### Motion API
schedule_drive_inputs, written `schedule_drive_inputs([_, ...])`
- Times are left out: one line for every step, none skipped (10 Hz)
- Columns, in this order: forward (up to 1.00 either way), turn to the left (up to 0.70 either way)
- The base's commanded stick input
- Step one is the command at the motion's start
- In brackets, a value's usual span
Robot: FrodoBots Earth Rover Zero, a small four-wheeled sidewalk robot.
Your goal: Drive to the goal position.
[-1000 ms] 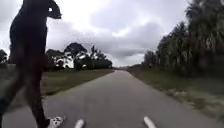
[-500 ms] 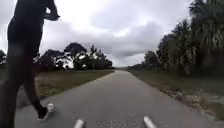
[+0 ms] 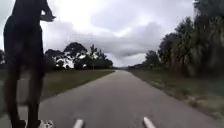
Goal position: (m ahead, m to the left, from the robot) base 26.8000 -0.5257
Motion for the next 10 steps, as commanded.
schedule_drive_inputs([0.70, 0.00])
schedule_drive_inputs([0.70, 0.00])
schedule_drive_inputs([0.70, 0.00])
schedule_drive_inputs([0.70, 0.00])
schedule_drive_inputs([0.70, 0.00])
schedule_drive_inputs([0.70, -0.10])
schedule_drive_inputs([0.70, -0.29])
schedule_drive_inputs([0.70, -0.33])
schedule_drive_inputs([0.70, -0.35])
schedule_drive_inputs([0.70, -0.17])
